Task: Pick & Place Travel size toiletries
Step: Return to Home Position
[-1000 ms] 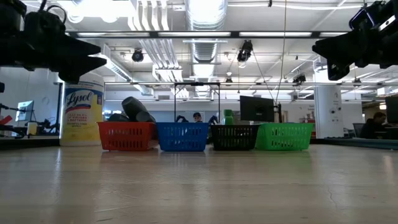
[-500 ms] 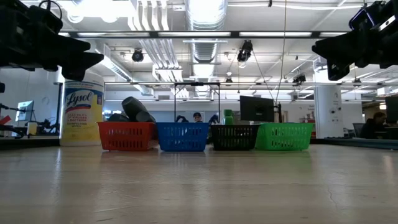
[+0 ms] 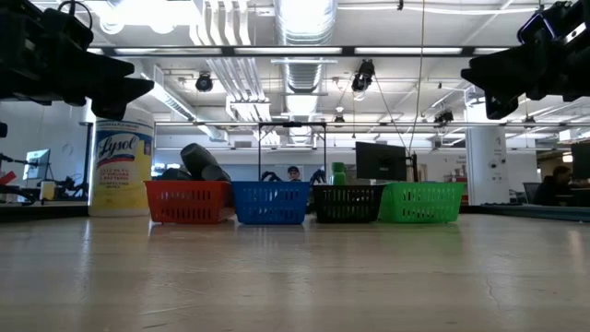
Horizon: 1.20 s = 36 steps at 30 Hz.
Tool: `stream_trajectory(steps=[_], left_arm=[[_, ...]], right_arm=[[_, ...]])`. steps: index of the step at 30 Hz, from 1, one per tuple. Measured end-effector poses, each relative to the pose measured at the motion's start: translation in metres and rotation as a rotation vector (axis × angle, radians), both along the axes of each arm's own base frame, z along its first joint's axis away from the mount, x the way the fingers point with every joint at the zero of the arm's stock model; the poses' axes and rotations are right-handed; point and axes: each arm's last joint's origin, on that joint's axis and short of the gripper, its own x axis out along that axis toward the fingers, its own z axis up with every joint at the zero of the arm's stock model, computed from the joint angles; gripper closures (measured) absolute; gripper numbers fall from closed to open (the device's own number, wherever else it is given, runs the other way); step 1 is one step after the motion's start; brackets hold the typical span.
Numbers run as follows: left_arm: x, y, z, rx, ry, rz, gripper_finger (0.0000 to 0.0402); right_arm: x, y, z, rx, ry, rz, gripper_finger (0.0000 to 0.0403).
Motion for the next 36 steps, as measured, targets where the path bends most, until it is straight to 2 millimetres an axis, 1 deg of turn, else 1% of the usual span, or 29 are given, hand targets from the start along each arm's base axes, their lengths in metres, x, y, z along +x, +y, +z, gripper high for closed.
stream_trajectory(steps=[36], left_arm=[[0.0,0.0,0.0003,0.0,-0.002,0.001,0.0145]], right_arm=[[-0.0001,0.0,0.0001,0.001,-0.001,0.0,0.0221]])
